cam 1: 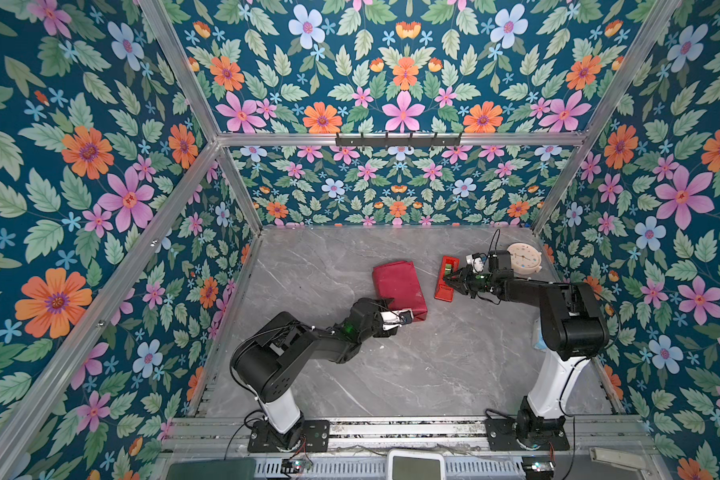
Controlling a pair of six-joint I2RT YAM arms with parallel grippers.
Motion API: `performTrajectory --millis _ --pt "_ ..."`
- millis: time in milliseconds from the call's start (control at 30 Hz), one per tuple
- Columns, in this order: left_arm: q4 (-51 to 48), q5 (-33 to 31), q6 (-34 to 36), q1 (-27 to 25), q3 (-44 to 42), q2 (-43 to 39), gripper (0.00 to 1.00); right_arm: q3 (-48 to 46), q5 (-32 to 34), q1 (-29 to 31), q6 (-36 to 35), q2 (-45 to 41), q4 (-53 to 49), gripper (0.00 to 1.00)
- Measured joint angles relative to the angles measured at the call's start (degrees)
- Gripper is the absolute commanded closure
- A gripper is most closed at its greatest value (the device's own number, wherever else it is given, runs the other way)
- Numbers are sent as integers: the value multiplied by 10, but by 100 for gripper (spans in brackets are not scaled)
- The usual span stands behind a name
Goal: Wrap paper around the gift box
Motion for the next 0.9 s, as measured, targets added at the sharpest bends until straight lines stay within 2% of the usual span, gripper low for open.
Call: performTrajectory --millis 167,433,900 --pt "0 0 0 0 0 0 29 -2 -2 0 11 6 14 85" --pt "0 -1 0 0 0 0 29 -10 -8 0 53 14 47 100" --pt "0 -2 0 0 0 0 28 -57 -21 1 146 -35 156 100"
